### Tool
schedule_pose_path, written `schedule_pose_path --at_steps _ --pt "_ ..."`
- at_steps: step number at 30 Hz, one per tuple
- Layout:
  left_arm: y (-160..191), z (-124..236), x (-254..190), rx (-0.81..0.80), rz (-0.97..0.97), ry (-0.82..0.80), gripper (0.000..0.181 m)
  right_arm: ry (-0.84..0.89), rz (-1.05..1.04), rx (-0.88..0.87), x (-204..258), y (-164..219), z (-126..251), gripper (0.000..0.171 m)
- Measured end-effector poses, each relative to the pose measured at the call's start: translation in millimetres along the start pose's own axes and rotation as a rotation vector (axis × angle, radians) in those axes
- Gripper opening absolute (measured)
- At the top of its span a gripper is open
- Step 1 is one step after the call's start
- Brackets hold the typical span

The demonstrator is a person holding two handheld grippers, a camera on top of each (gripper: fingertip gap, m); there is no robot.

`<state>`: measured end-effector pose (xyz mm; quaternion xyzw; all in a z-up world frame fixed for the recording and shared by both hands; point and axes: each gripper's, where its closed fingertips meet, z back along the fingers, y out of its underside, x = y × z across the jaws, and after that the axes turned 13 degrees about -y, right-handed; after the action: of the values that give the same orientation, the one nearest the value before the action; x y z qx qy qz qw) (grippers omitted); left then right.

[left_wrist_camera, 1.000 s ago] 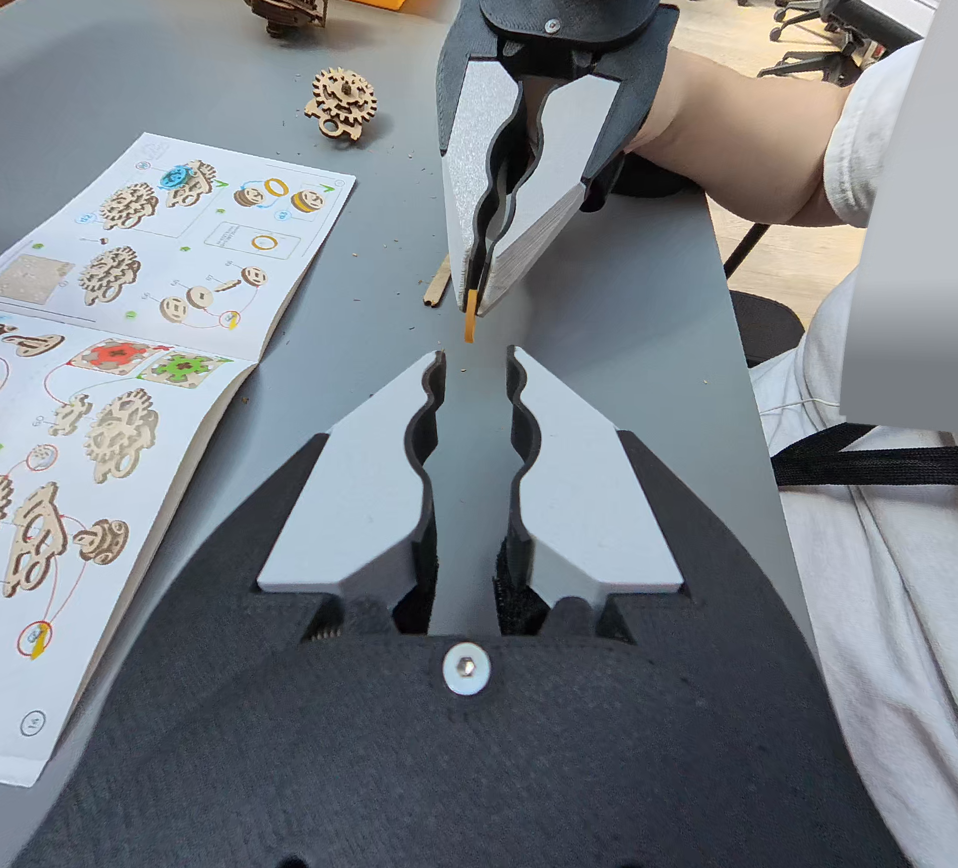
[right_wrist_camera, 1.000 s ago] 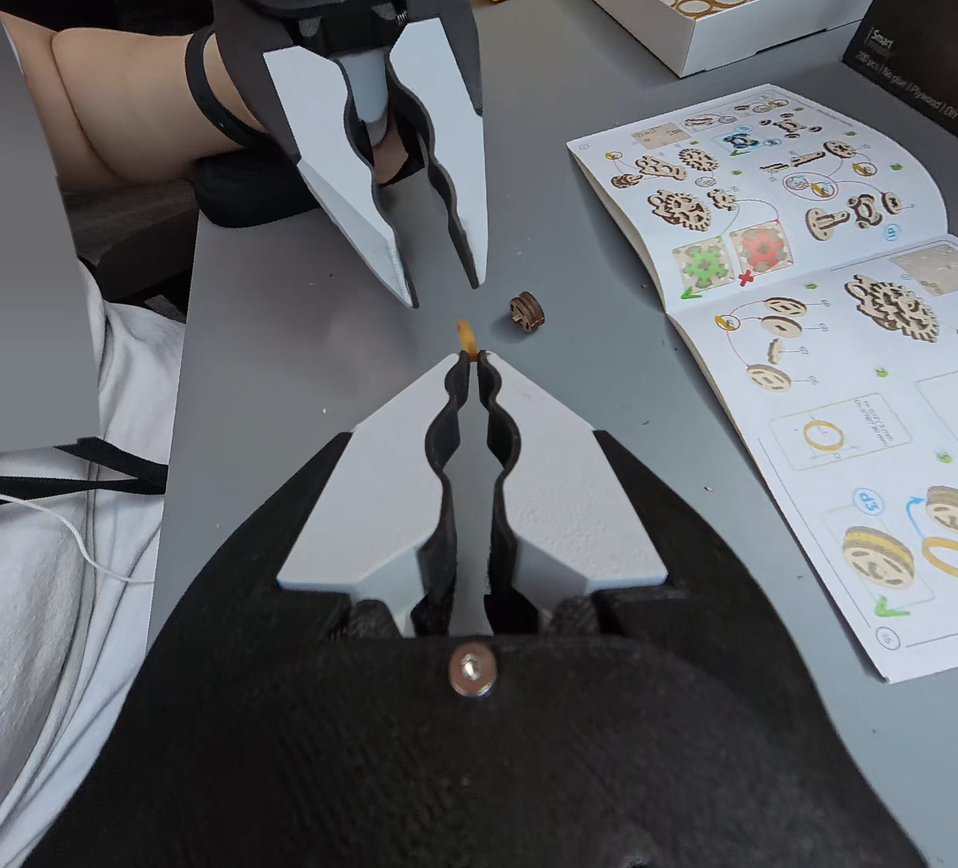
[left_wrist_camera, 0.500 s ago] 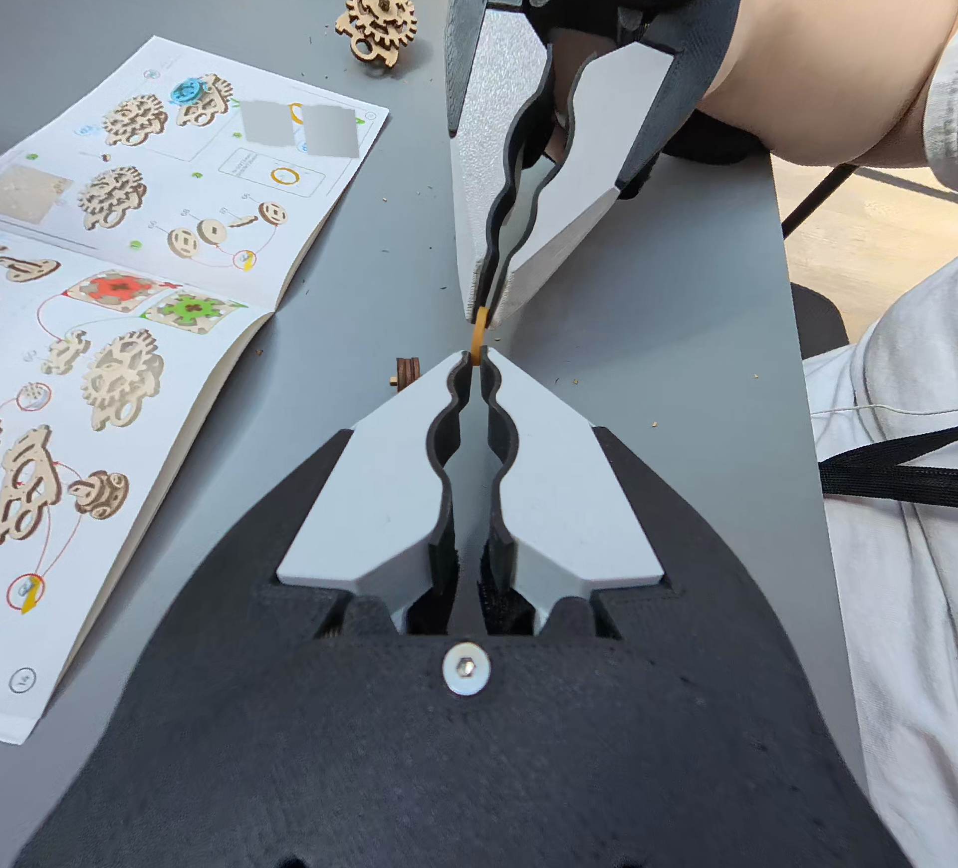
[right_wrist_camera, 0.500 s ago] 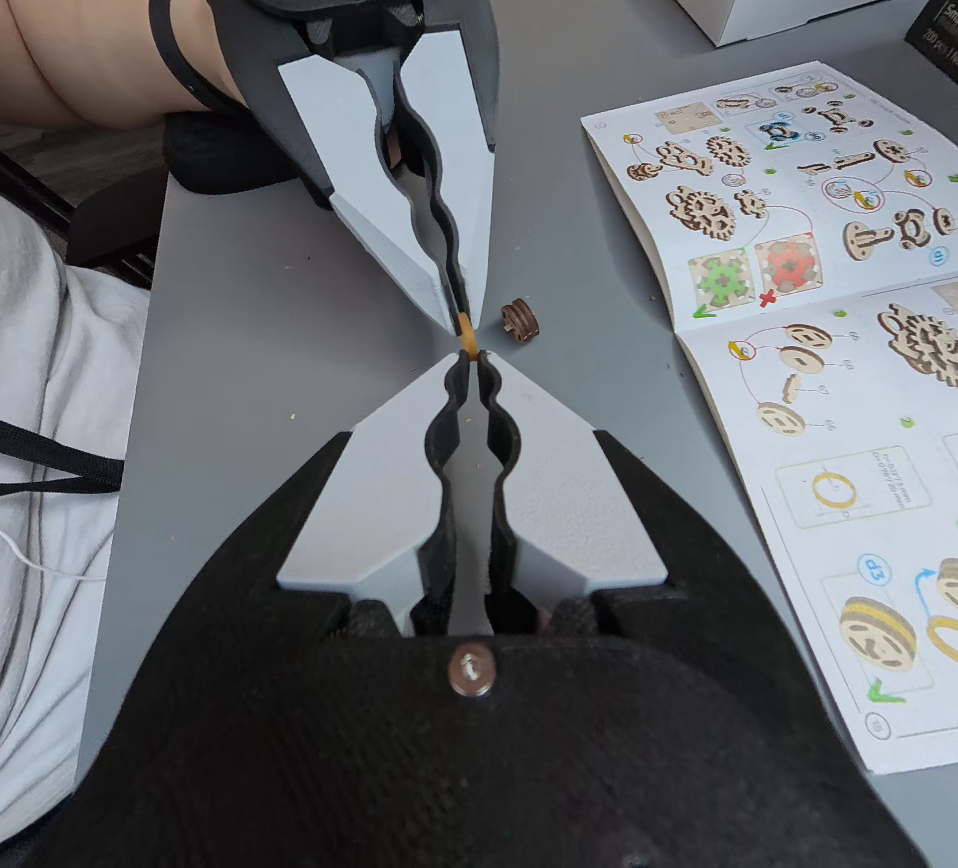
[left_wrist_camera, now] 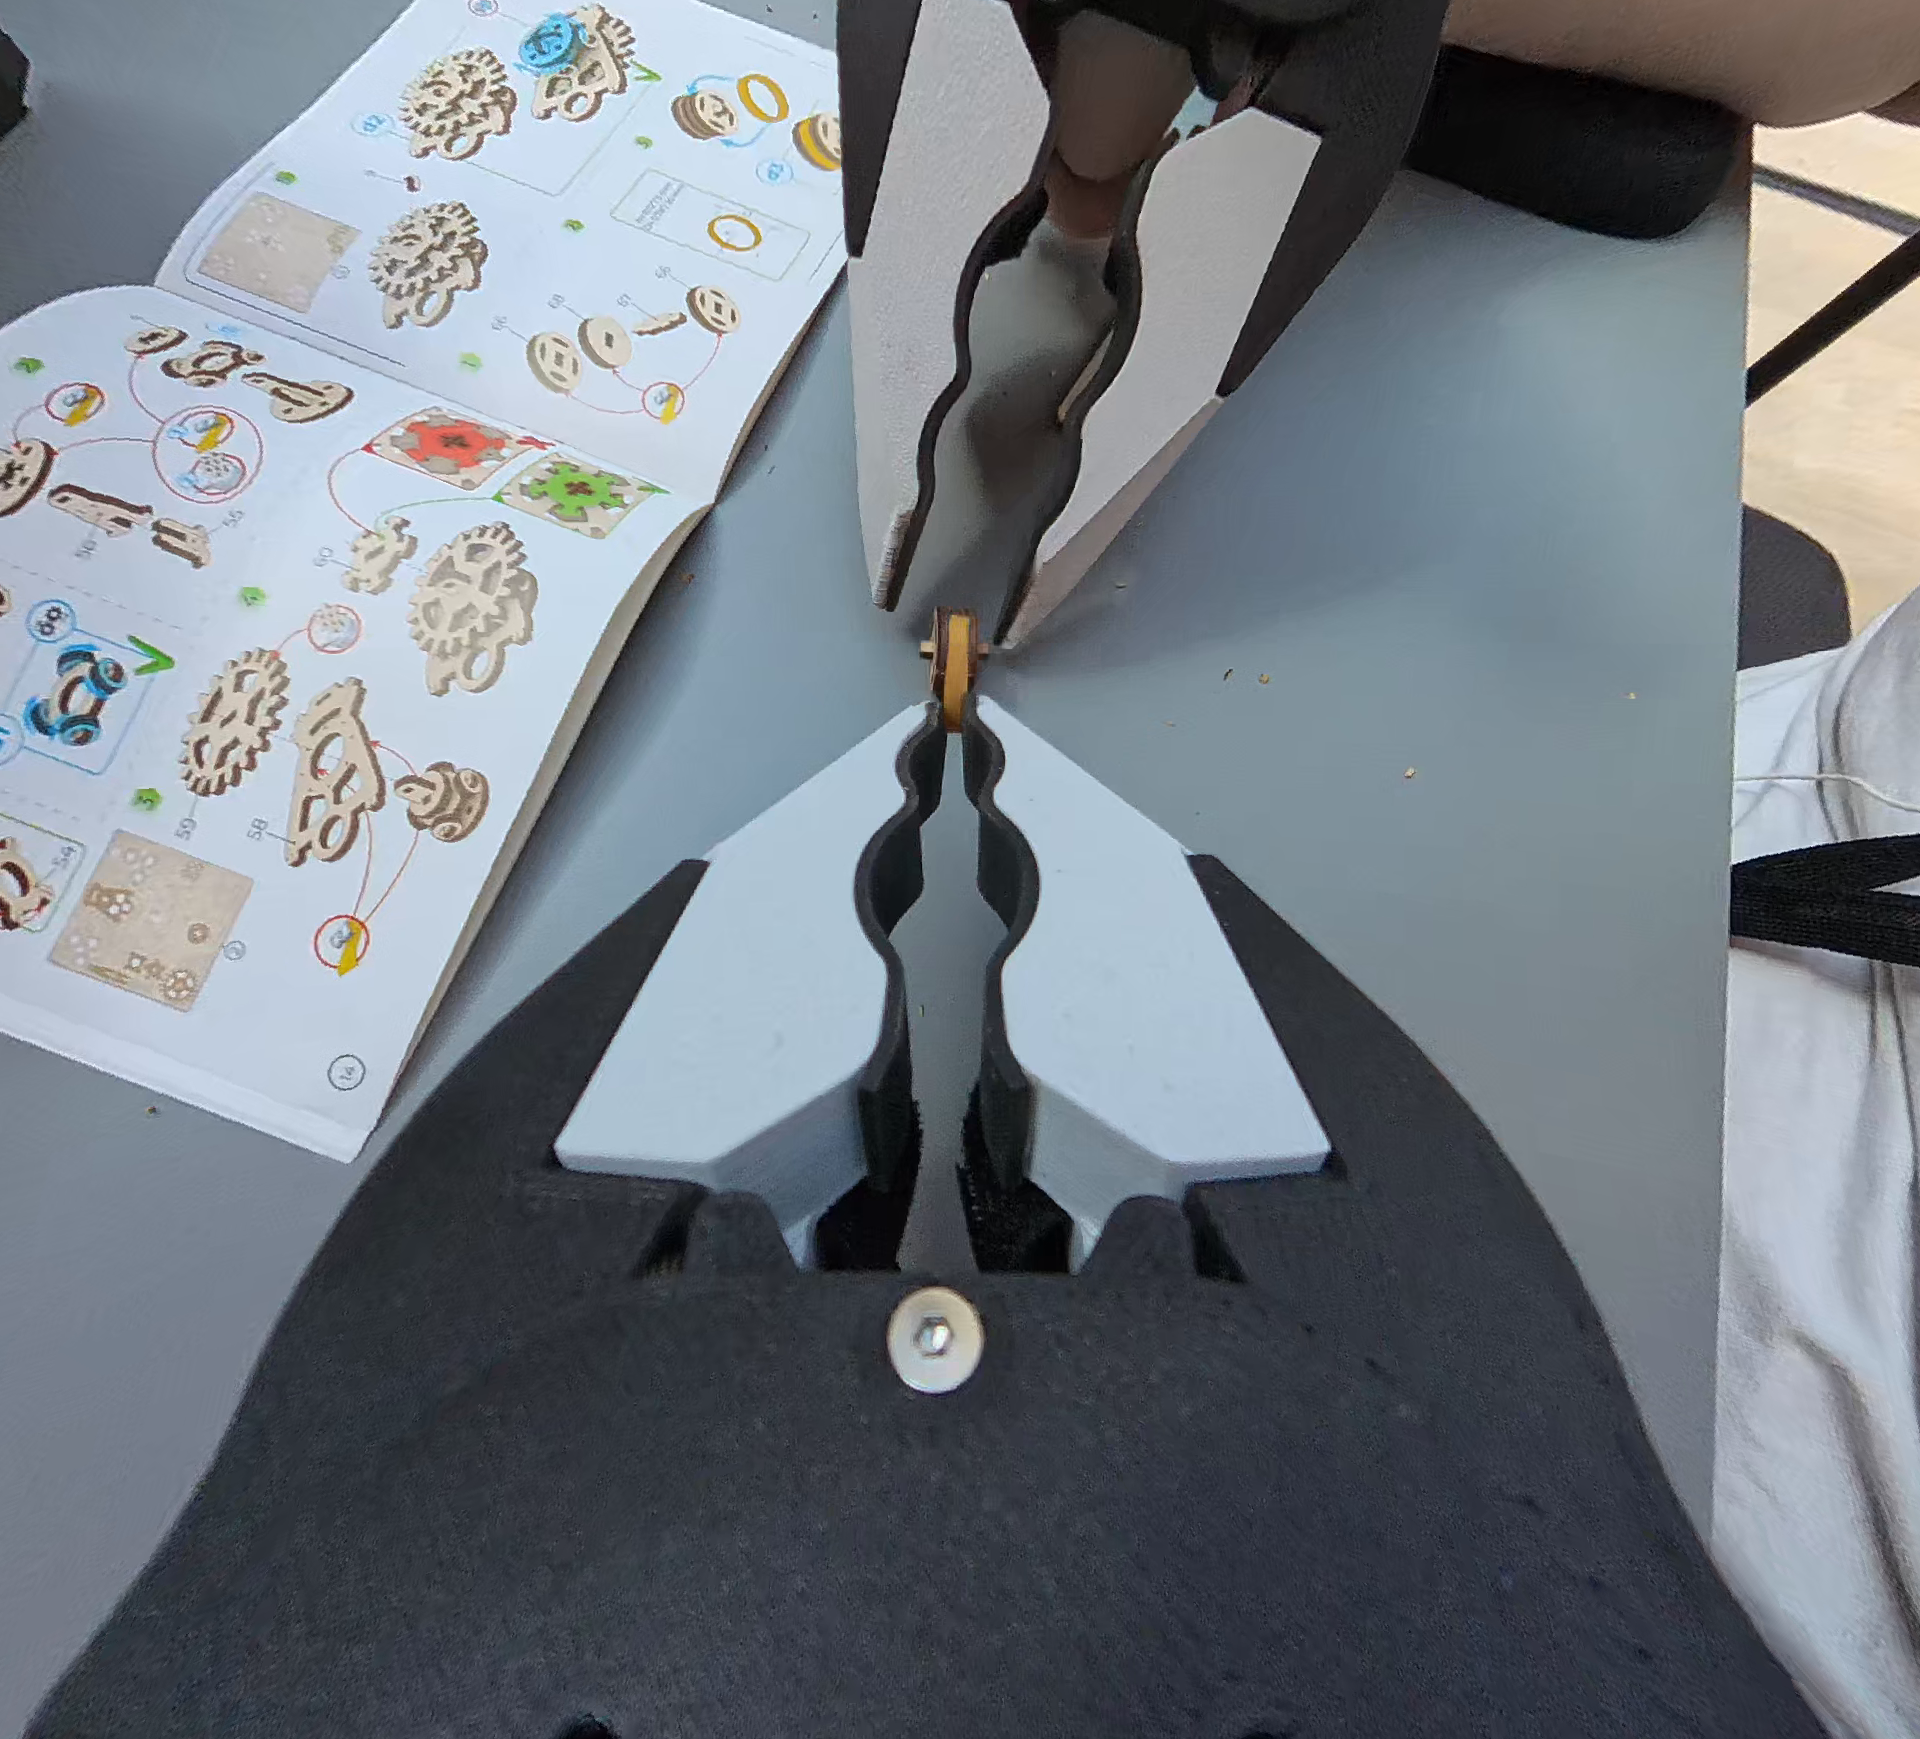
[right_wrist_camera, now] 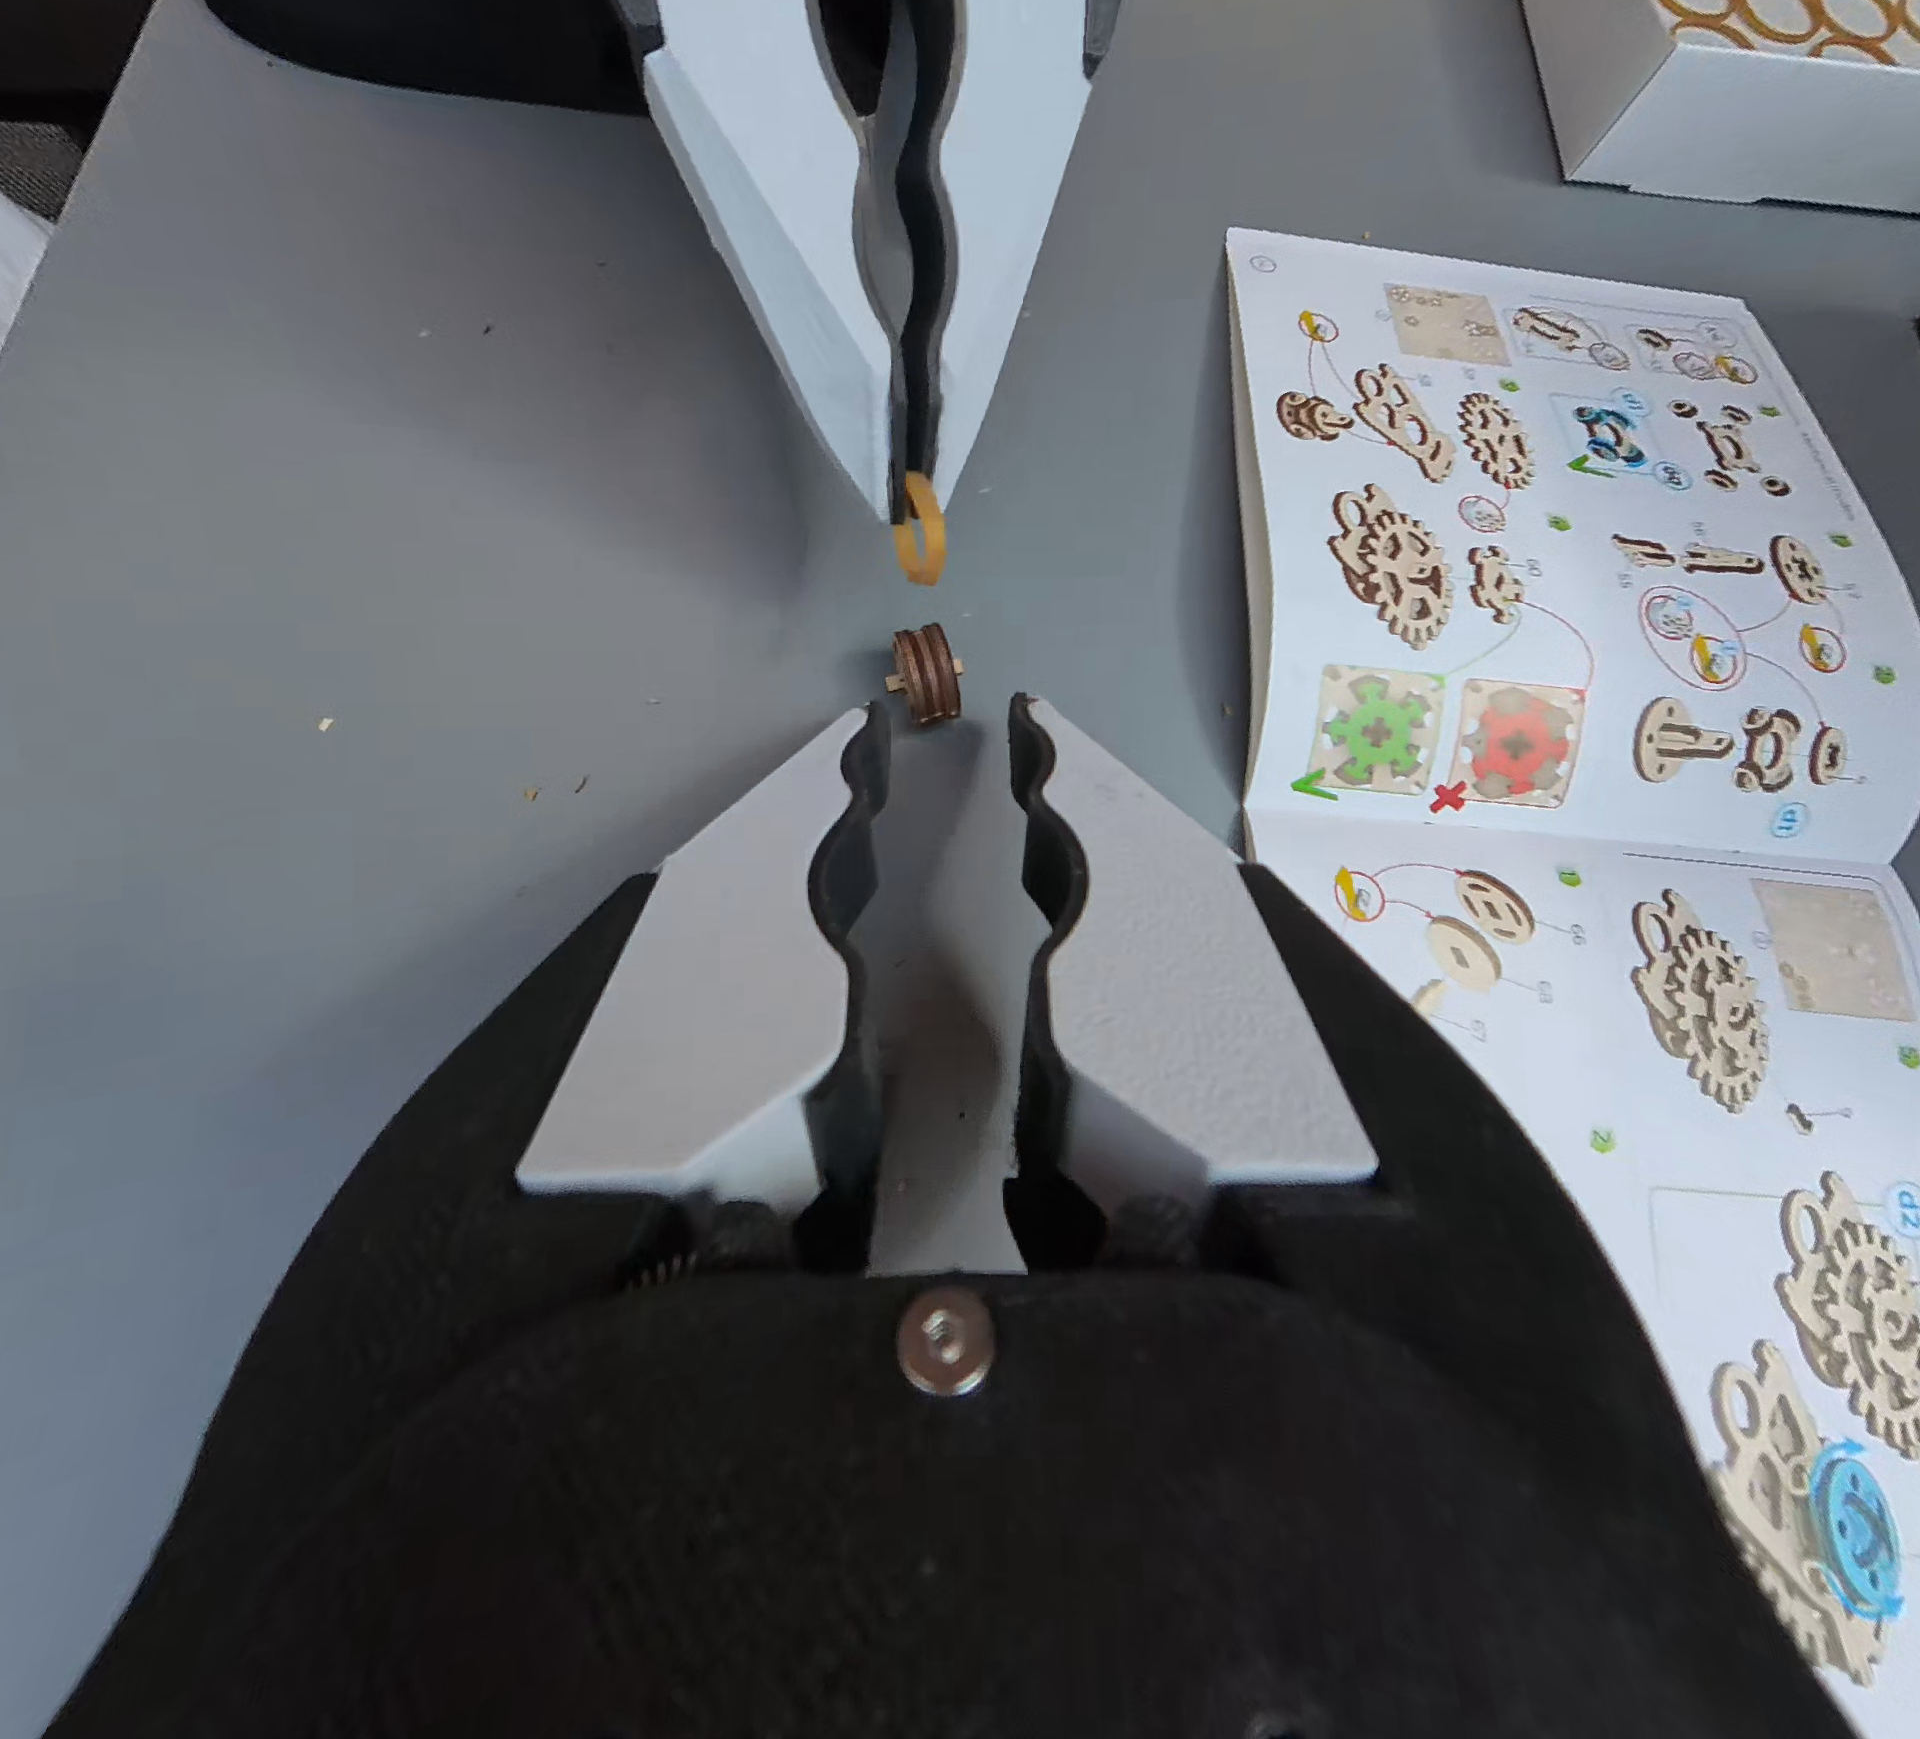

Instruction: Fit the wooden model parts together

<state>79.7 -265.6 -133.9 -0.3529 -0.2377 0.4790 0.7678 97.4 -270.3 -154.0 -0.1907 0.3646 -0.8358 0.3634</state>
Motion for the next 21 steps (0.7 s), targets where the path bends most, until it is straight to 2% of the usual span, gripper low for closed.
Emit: schedule_pose_path --at_steps 3,6,7,9,12,18,21 --pt "8.5 -1.7 -0.9 0.041 -0.026 0.008 0.001 -0.046 -0.038 -0.019 2.8 -1.3 -4.9 0.022" --pt "13.0 -3.3 -10.3 0.075 0.022 0.099 0.001 -0.022 -0.019 -0.001 -0.8 3.3 -5.1 0.004" --pt "13.7 -3.7 -11.4 0.083 0.036 0.119 0.001 -0.026 -0.019 -0.014 -0.2 2.1 -5.6 0.002" --pt "13.2 -3.7 -12.3 0.087 0.055 0.145 0.001 -0.040 -0.043 -0.009 1.0 3.6 -7.4 0.006" --pt "12.5 -4.3 -8.7 0.088 0.075 0.139 0.001 -0.033 -0.048 0.001 0.6 4.3 -3.6 0.026" --pt "7.5 -6.1 -10.0 0.073 0.108 0.113 0.001 -0.030 -0.045 -0.141 9.3 -20.4 12.6 0.021" --pt "5.5 -8.8 -11.2 0.077 0.116 0.087 0.001 -0.036 -0.083 -0.156 8.7 -23.9 10.4 0.020"
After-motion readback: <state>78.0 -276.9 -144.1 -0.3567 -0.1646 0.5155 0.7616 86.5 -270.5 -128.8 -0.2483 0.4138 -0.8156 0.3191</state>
